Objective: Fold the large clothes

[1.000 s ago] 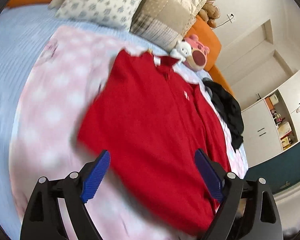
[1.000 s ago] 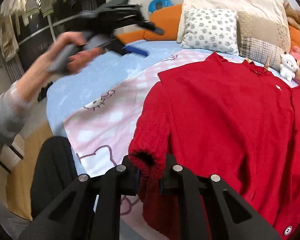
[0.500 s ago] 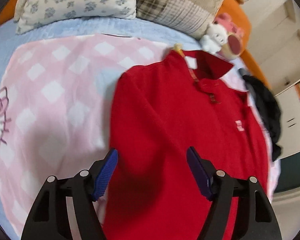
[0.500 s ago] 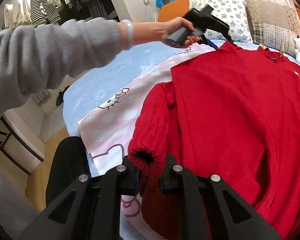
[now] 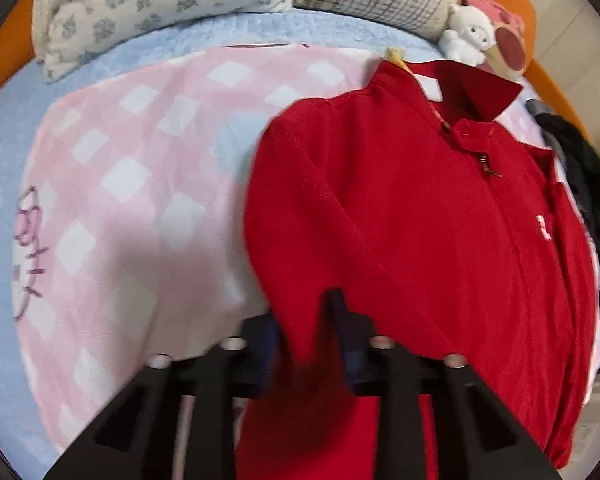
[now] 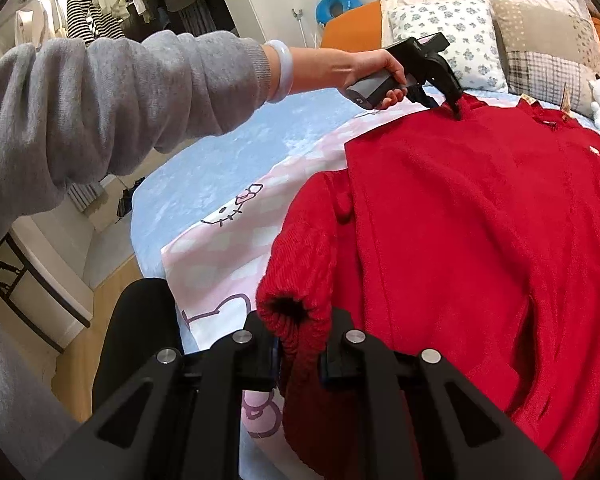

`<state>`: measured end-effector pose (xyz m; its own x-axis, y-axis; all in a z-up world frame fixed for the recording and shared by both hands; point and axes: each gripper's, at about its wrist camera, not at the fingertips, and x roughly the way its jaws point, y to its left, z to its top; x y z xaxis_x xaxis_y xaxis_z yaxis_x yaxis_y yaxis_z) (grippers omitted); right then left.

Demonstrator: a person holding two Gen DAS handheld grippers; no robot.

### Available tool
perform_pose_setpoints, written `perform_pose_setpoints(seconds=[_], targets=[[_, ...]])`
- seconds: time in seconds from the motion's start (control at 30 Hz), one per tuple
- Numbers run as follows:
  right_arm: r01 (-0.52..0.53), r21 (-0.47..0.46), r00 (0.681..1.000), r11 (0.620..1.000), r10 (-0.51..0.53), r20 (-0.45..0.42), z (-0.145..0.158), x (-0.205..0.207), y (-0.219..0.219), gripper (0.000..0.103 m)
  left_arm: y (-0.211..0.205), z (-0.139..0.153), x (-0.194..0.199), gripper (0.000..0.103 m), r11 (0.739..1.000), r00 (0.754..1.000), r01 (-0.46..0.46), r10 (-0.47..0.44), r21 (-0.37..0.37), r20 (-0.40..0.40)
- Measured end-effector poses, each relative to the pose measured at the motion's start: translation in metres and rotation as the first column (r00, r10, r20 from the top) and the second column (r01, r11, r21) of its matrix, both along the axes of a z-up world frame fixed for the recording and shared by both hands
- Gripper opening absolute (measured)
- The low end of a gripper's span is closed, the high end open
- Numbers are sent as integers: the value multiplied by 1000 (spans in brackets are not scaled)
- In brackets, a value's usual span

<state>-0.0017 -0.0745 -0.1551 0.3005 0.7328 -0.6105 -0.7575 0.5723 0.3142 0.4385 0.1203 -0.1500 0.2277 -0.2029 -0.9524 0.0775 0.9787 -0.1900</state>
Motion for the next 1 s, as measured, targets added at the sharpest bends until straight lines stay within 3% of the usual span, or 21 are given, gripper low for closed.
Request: perform_pose_setpoints(seconds=[0.1,0.33,0.5,0.63,0.87,1.0], targets=[[12,18,1000,1000,-12,2,2,-2,-4,13,4,9,1,13,998,998,-68,68,6,-18],[80,117,997,990,-77,-29,14,2,-35,13,-14,35,8,12,977,978,-205,206,58,-17],[133,183,990,974,-120,-76,14,2,-65,13,-49,72,20,12,972,973,-229,229,53,8],[181,237,979,955,-152,-132,10,2,-86,14,-95,83,35,12,973,976,-218,217,75,22],[324,418,913,849,-164,-375,-11,5,-134,14,-175,62,50,12,974,975,-221,221,41,7],[403,450,847,797,-139,-513,-42,4,-140,14,-217,39,56,12,979,984,-177,176,106,17]])
